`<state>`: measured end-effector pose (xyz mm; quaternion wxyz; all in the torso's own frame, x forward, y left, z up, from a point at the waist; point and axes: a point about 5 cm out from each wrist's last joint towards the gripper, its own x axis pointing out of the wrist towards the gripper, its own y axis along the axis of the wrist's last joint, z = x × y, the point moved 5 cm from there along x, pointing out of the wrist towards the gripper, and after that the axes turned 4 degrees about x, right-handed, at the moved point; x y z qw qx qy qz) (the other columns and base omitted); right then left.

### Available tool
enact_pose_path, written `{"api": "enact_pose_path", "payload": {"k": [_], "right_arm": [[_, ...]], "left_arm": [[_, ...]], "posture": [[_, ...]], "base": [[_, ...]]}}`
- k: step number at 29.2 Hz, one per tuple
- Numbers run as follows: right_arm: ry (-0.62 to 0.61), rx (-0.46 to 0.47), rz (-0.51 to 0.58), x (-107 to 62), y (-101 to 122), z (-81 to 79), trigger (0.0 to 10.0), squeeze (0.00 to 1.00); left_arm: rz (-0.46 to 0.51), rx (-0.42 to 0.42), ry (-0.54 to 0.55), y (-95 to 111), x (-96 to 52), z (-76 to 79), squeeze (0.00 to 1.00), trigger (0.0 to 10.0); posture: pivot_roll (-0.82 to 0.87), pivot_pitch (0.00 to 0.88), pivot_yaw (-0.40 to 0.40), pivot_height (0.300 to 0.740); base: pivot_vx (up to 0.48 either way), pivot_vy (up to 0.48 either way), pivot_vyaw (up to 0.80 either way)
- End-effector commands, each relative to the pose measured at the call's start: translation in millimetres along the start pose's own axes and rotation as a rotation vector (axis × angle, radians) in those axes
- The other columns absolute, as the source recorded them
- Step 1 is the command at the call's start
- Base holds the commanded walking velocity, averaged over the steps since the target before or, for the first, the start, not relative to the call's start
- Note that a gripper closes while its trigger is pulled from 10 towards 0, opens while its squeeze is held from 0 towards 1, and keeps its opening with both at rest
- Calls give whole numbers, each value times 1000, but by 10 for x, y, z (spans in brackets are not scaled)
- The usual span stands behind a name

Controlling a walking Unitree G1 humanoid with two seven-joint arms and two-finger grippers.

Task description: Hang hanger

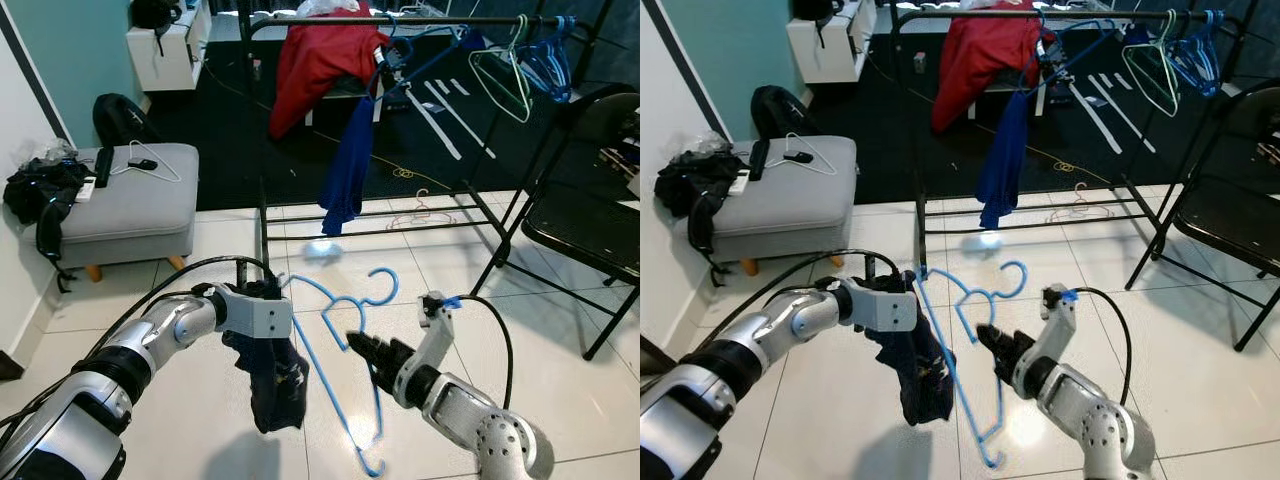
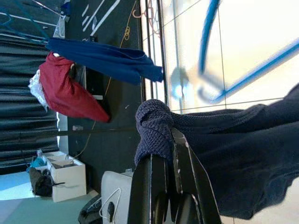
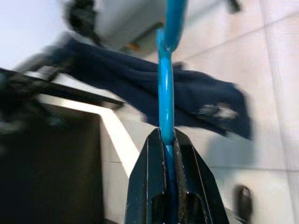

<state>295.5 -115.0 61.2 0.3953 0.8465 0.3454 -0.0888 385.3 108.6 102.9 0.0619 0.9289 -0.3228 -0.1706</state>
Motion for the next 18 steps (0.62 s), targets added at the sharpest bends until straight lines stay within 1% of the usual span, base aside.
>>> {"api": "enact_pose_path", "payload": {"k": [1,2,3,5,6,7,8,10,11,12,13,18], "right_arm": [[-24,-68,-78,13,-133,51,10000,0],[-24,-68,-78,13,-133,51,10000,0],[-46,-181,-148,-9,-205,141,10000,0],[-46,-181,-148,-9,-205,141,10000,0],[-39,-280,-175,-27,-202,198,10000,0],[-39,-280,-175,-27,-202,198,10000,0],[-23,-362,-186,-43,-170,225,10000,0],[-23,-362,-186,-43,-170,225,10000,0],[-21,-430,-184,-57,-113,251,10000,0],[-13,-512,-160,-80,34,208,10000,0],[-11,-525,-153,-84,67,193,10000,0],[-11,-538,-153,-82,78,191,10000,0]], "left_arm": [[3,34,-2,-23,-20,-19,0,10000],[3,34,-2,-23,-20,-19,0,10000],[27,45,12,28,-3,-52,0,10000],[27,45,12,28,-3,-52,0,10000],[61,59,22,99,18,-79,0,10000],[61,59,22,99,18,-79,0,10000],[92,73,23,160,33,-84,0,10000],[92,73,23,160,33,-84,0,10000],[113,89,14,200,42,-69,0,10000],[125,111,-16,220,50,-7,0,10000],[126,114,-23,221,51,7,0,10000],[126,118,-24,219,52,13,0,10000]], "posture": [[-58,82,3,740],[-58,82,3,740],[-57,83,3,740],[-57,83,3,740],[-58,83,0,740],[-58,83,0,740],[-58,84,-1,740],[-58,84,-1,740],[-59,86,-3,740],[-59,87,-6,740],[-59,87,-6,740],[-59,87,-6,740]], "base": [[0,0,0],[0,0,0],[0,0,0],[0,0,0],[0,0,0],[0,0,0],[0,0,0],[0,0,0],[0,0,0],[0,0,0],[0,0,0],[0,0,0]]}}
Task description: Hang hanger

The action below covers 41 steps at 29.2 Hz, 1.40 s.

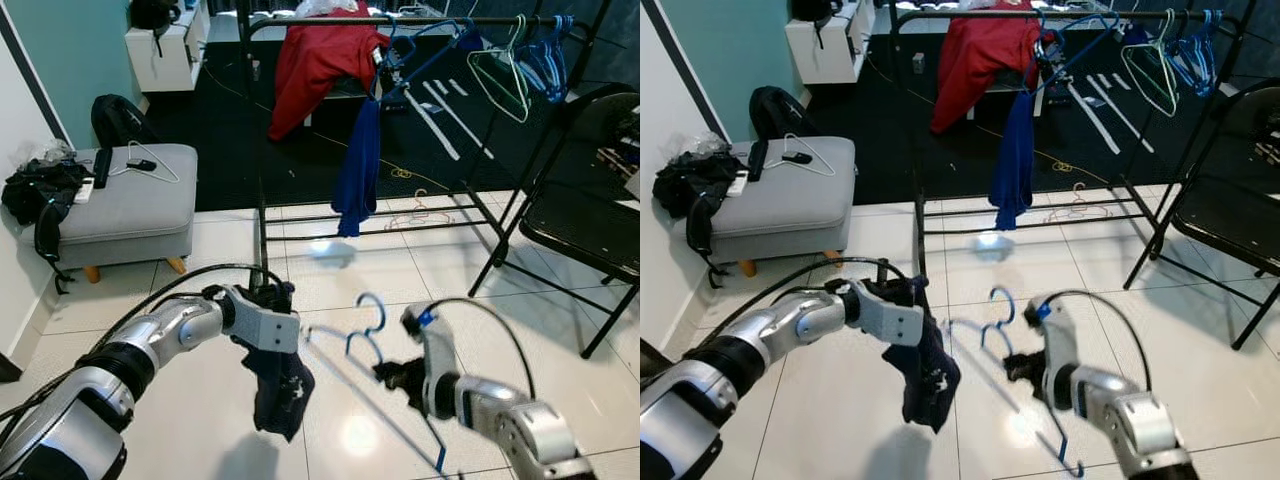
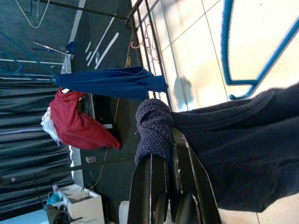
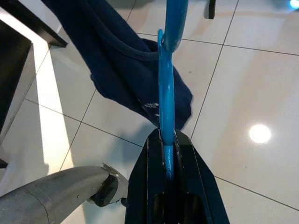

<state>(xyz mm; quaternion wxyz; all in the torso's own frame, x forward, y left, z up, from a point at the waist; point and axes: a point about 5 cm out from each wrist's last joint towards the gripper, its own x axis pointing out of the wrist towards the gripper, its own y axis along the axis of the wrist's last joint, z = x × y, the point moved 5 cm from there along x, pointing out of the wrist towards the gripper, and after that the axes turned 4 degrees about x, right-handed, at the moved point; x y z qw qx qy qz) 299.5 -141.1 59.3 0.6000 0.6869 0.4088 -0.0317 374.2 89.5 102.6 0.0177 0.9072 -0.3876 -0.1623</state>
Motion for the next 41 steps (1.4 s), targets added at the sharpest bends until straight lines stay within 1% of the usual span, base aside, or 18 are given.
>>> {"api": "enact_pose_path", "payload": {"k": [1,2,3,4,9,14,15,17,20,22,23,25,26,28,31,35,36,41], "right_arm": [[15,-9,-12,20,-35,-42,10000,0],[-3,-108,24,-17,134,-42,10000,0],[-3,-108,24,-17,134,-42,10000,0],[-2,-156,55,-31,252,-64,10000,0],[23,-139,54,-19,246,-93,10000,0],[170,-51,3,14,127,-238,10000,0],[170,-51,3,14,127,-238,10000,0],[244,-9,-26,23,66,-278,10000,0],[264,-9,-29,35,58,-264,10000,0],[276,-90,-26,65,92,-172,10000,0],[276,-90,-26,65,92,-172,10000,0],[288,-176,-41,69,128,-113,10000,0],[288,-176,-41,69,128,-113,10000,0],[281,-257,-84,55,120,-60,10000,0],[271,-288,-111,44,114,-14,10000,0],[313,-224,-128,5,105,-39,10000,0],[349,-180,-139,-20,85,-76,10000,0],[412,-133,-170,-61,21,-124,10000,0]], "left_arm": [[5,11,4,1,14,-30,0,10000],[-3,15,-20,-15,4,28,0,10000],[-3,15,-20,-15,4,28,0,10000],[-3,18,-29,-19,-3,58,0,10000],[9,23,-22,1,0,43,0,10000],[64,58,8,96,24,-52,0,10000],[64,58,8,96,24,-52,0,10000],[107,90,6,173,37,-63,0,10000],[131,103,4,222,45,-65,0,10000],[181,124,-6,326,66,-44,0,10000],[181,124,-6,326,66,-44,0,10000],[213,140,-17,394,80,-11,0,10000],[213,140,-17,394,80,-11,0,10000],[224,151,-27,413,81,24,0,10000],[228,156,-30,418,79,40,0,10000],[234,164,-32,421,69,47,0,10000],[236,171,-35,421,65,49,0,10000],[242,183,-43,420,58,56,0,10000]], "posture": [[-59,87,-6,740],[-58,90,-5,740],[-58,90,-5,740],[-59,91,-3,740],[-58,91,-3,740],[-54,89,-5,740],[-54,89,-5,740],[-54,89,-5,740],[-54,89,-3,740],[-50,88,-8,740],[-50,88,-8,740],[-46,90,-16,740],[-46,90,-16,740],[-45,90,-17,740],[-45,90,-17,740],[-47,88,-21,740],[-47,88,-21,740],[-48,88,-18,740]], "base": [[0,0,0],[0,0,0],[0,0,0],[0,0,0],[0,0,0],[0,0,0],[0,0,0],[0,0,0],[0,0,0],[0,0,0],[0,0,0],[0,0,0],[0,0,0],[0,0,0],[0,0,0],[0,0,0],[0,0,0],[0,0,0]]}}
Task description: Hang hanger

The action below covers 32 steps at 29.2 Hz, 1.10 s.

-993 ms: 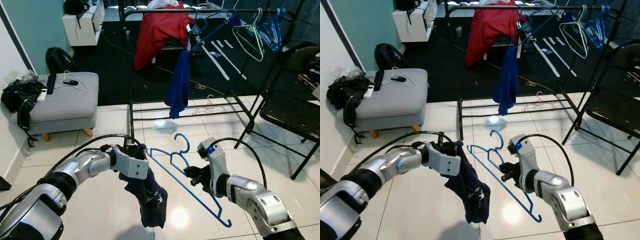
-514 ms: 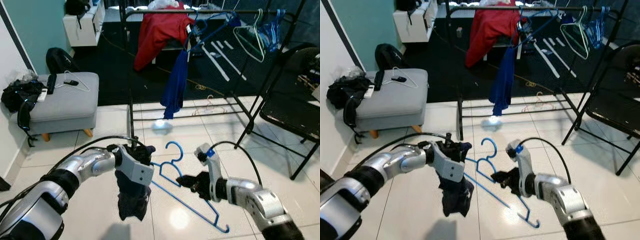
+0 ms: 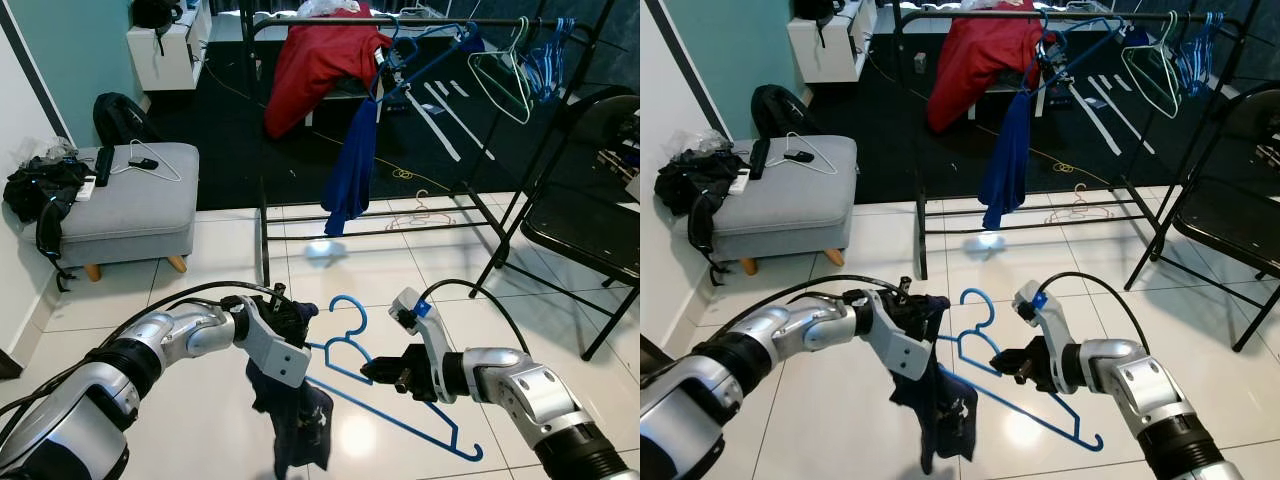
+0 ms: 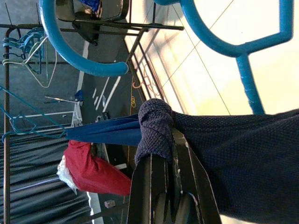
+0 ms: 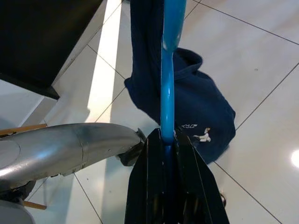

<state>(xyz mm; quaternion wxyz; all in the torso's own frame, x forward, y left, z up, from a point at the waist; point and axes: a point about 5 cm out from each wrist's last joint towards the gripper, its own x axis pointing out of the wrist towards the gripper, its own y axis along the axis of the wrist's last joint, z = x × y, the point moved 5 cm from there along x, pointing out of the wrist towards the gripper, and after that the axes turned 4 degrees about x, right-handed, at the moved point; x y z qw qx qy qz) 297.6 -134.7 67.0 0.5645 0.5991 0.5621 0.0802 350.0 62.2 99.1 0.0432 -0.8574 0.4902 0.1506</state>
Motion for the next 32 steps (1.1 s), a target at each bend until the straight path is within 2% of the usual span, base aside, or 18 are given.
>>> {"api": "enact_pose_path", "payload": {"k": [1,4,7,10,13,15,20,25,26,27,28,31,32], "right_arm": [[51,25,-10,-18,-30,-56,10000,0],[96,37,-44,-32,-105,-109,10000,0],[134,14,-171,-133,-314,-159,10000,0],[87,-1,-221,-202,-381,-92,10000,0],[-9,-55,-315,-339,-509,54,10000,0],[-22,-67,-333,-370,-535,77,10000,0],[21,-80,-364,-450,-604,46,10000,0],[8,-68,-367,-457,-626,71,10000,0],[-34,-43,-345,-435,-623,136,10000,0],[-34,-43,-345,-435,-623,136,10000,0],[-94,-11,-299,-404,-591,223,10000,0],[-94,-11,-299,-404,-591,223,10000,0],[-70,11,-225,-348,-485,136,10000,0]], "left_arm": [[35,32,3,57,23,-37,0,10000],[36,43,-4,53,22,-33,0,10000],[11,54,-14,-5,19,-36,0,10000],[-14,50,-18,-51,13,-28,0,10000],[-38,52,-25,-93,9,-12,0,10000],[-40,53,-25,-97,9,-11,0,10000],[-29,57,-16,-71,42,-39,0,10000],[-23,42,14,-55,61,-95,0,10000],[-18,28,34,-41,69,-130,0,10000],[-18,28,34,-41,69,-130,0,10000],[-13,20,48,-26,75,-158,0,10000],[-13,20,48,-26,75,-158,0,10000],[-24,7,50,-39,72,-148,0,10000]], "posture": [[-48,88,-18,740],[-48,87,-18,740],[-47,81,-19,740],[-50,77,-19,740],[-58,71,-17,740],[-58,71,-17,740],[-59,68,-15,740],[-59,71,-15,740],[-57,75,-19,740],[-57,75,-19,740],[-52,79,-23,740],[-52,79,-23,740],[-53,81,-24,740]], "base": [[0,0,0],[0,0,0],[0,0,0],[0,0,0],[0,0,0],[0,0,0],[0,0,0],[0,0,0],[0,0,0],[0,0,0],[0,0,0],[0,0,0],[0,0,0]]}}
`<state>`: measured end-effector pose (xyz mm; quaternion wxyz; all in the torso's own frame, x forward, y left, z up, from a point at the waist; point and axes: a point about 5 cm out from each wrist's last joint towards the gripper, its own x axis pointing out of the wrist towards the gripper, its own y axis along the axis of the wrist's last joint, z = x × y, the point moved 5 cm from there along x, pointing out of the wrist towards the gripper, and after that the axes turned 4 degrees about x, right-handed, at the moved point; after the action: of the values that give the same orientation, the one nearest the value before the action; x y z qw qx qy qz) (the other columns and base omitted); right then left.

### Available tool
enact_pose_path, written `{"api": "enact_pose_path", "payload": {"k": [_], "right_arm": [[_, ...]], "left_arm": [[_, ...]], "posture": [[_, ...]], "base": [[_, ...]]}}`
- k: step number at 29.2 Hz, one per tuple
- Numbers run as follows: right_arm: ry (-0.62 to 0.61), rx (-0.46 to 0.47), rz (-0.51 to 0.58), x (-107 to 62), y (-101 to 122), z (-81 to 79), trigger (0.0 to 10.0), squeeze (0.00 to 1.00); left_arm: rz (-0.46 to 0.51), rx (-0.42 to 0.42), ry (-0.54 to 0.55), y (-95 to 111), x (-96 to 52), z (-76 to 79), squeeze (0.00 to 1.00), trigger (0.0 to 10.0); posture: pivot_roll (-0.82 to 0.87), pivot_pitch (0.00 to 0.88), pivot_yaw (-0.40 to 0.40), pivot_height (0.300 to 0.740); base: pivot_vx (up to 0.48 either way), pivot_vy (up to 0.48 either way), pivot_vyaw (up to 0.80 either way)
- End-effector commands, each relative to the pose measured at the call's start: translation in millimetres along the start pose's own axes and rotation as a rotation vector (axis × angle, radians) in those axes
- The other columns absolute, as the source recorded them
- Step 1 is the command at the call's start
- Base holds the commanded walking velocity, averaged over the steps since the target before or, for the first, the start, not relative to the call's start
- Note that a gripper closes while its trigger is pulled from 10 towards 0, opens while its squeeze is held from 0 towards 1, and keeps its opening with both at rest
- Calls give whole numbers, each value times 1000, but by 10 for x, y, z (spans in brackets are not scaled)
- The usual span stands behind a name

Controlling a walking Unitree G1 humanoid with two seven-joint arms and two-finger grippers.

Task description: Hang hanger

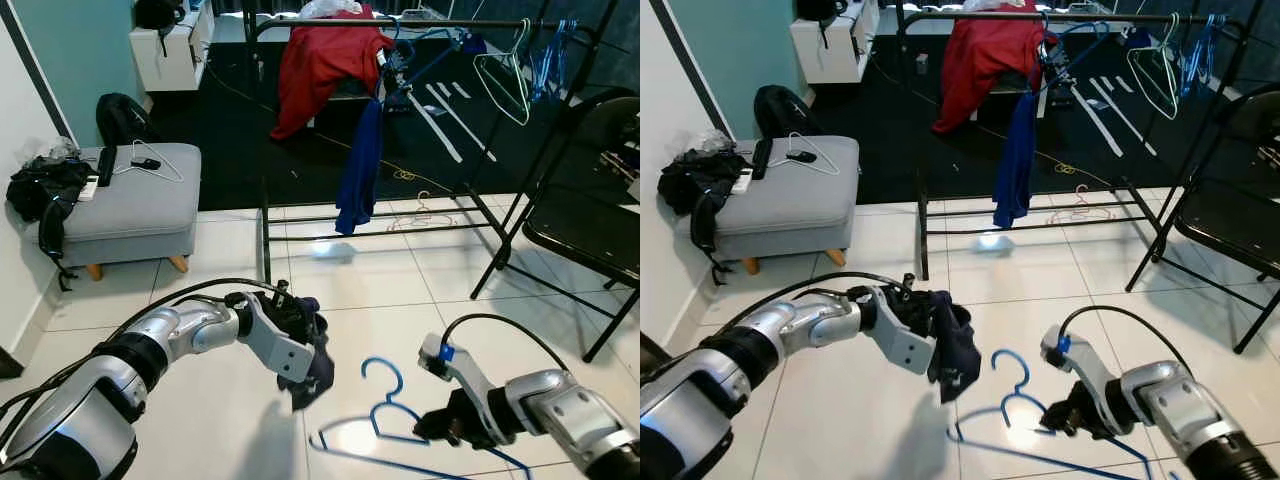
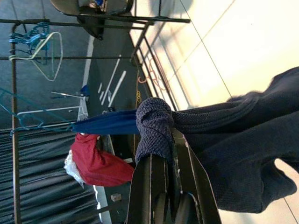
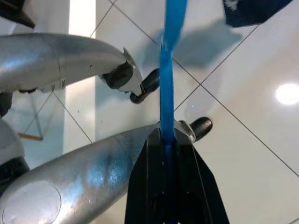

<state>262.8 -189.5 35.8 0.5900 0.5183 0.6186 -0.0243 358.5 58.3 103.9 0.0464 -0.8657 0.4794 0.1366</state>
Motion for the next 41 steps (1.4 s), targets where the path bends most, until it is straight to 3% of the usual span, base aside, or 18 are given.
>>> {"api": "enact_pose_path", "payload": {"k": [1,7,9,11,13,14,15,17,22,23,24,25,28,32,35,37,39,41], "right_arm": [[47,4,79,-8,152,-164,10000,0],[58,-61,-35,-5,-56,-308,10000,0],[-26,-74,-89,21,-203,-210,10000,0],[-214,-5,-22,82,-239,38,10000,0],[-214,-5,-22,82,-239,38,10000,0],[-334,60,68,79,-186,178,10000,0],[-334,60,68,79,-186,178,10000,0],[-526,209,243,31,-132,347,10000,0],[-606,247,322,-27,-80,408,10000,0],[-666,241,437,-128,85,465,10000,0],[-666,241,437,-128,85,465,10000,0],[-683,211,552,-238,298,478,10000,0],[-549,109,738,-365,804,373,10000,0],[-463,53,758,-399,962,324,10000,0],[-322,-61,635,-347,950,210,10000,0],[-296,-77,606,-334,928,186,10000,0],[-212,-98,476,-292,778,114,10000,0],[-180,-103,430,-287,714,88,10000,0]], "left_arm": [[-14,-16,15,-16,12,-39,0,10000],[-87,-32,-36,-127,9,73,0,10000],[-123,-38,-56,-179,9,106,0,10000],[-175,-57,-63,-259,5,113,0,10000],[-175,-57,-63,-259,5,113,0,10000],[-190,-61,-62,-286,0,104,0,10000],[-190,-61,-62,-286,0,104,0,10000],[-205,-64,-67,-322,-17,99,0,10000],[-209,-64,-68,-331,-22,96,0,10000],[-204,-63,-66,-325,-22,90,0,10000],[-204,-63,-66,-325,-22,90,0,10000],[-193,-62,-64,-307,-15,83,0,10000],[-127,-45,-67,-193,19,81,0,10000],[-75,-36,-86,-99,31,121,0,10000],[-52,-29,-145,-48,16,255,0,10000],[-50,-28,-156,-43,12,282,0,10000],[-58,-21,-167,-53,7,316,0,10000],[-61,-19,-168,-58,8,320,0,10000]], "posture": [[-58,85,-22,740],[-66,88,-17,740],[-71,89,-15,740],[-72,89,-15,740],[-72,89,-15,740],[-75,88,-15,740],[-75,88,-15,740],[-77,88,-14,740],[-76,89,-14,740],[-75,88,-16,740],[-75,88,-16,740],[-74,88,-16,740],[-75,85,-17,740],[-72,83,-21,740],[-69,79,-29,740],[-69,79,-29,740],[-72,79,-32,740],[-73,78,-34,740]], "base": [[0,0,0],[0,0,0],[0,0,0],[0,0,0],[0,0,0],[0,0,0],[0,0,0],[0,0,0],[0,0,0],[0,0,0],[0,0,0],[0,0,0],[0,0,0],[0,0,0],[0,0,0],[0,0,0],[0,0,0],[0,0,0]]}}
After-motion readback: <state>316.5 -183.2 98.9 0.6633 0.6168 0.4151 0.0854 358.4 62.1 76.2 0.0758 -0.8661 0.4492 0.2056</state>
